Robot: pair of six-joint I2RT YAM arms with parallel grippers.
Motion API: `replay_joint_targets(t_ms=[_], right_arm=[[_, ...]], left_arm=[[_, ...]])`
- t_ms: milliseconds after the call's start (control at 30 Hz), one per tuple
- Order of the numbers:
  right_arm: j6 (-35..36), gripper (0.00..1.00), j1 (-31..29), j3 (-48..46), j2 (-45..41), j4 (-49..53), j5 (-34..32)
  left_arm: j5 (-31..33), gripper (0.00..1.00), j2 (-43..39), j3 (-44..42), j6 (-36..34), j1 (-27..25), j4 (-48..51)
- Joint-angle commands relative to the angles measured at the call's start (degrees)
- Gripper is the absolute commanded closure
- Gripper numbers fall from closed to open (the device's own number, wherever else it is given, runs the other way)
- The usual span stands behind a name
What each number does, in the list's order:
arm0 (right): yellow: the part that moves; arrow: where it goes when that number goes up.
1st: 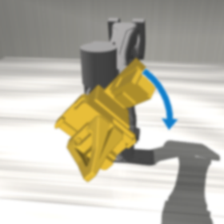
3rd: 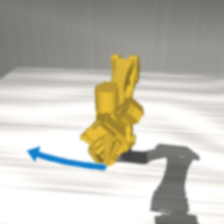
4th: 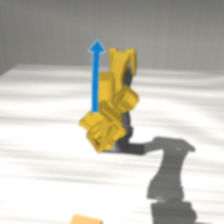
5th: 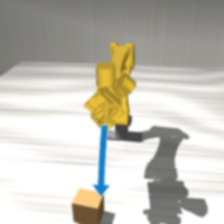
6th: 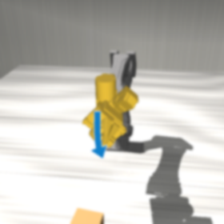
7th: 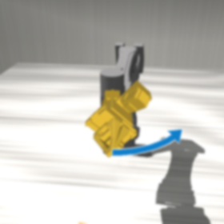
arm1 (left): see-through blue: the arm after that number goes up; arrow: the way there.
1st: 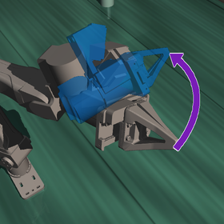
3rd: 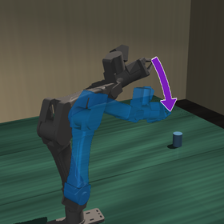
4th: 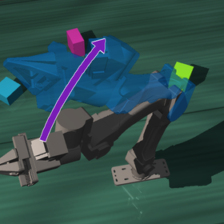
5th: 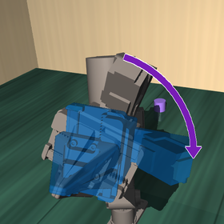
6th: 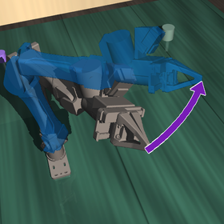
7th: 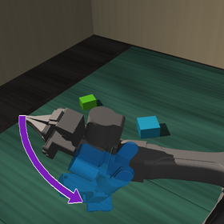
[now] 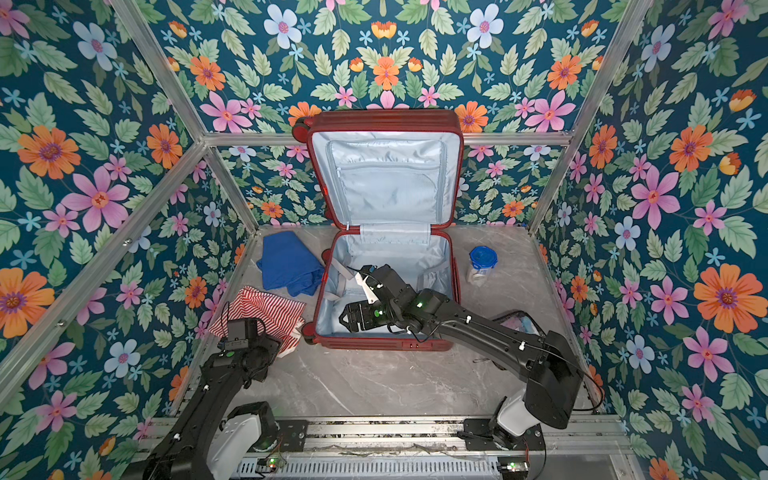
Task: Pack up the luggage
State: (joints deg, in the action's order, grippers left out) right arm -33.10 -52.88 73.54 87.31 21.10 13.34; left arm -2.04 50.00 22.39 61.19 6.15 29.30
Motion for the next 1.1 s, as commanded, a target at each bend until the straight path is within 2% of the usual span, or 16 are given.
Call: replay_joint_targets(t_ms=[0, 300, 433, 733, 1000, 1067], right_arm=[[0.9, 0.1, 0.0, 0.6, 0.2, -1.1, 0.5], [-1.4, 0.1, 0.0, -0.6, -0.4, -1.7, -1.2], [-2.1, 0.11, 0.0, -1.7, -1.4, -1.9, -2.1], [-1.9, 0.12, 0.0, -2.7, -3.0, -2.0, -3.1], [-4.1, 0.12, 0.0, -1.4, -0.8, -4.7, 1.5], [-5.5, 0.12, 0.0, 0.4, 1.1, -5.6, 3.6]], left_arm=[[-0.6, 0.23, 0.0, -0.8, 1.8, 0.1, -2.1], [-2.8, 0.25, 5.6, -3.1, 3.8, 0.1, -9.9], [-3.0, 0.3, 8.3, -3.3, 3.9, 0.1, -12.4], [-3.0, 0.66, 11.6, -3.8, 4.1, 0.1, -16.7], [-3.8, 1.0, 12.9, -0.7, 0.8, 0.2, -18.4], [-4.4, 1.0, 13.0, 1.0, -0.6, 0.3, -17.8]])
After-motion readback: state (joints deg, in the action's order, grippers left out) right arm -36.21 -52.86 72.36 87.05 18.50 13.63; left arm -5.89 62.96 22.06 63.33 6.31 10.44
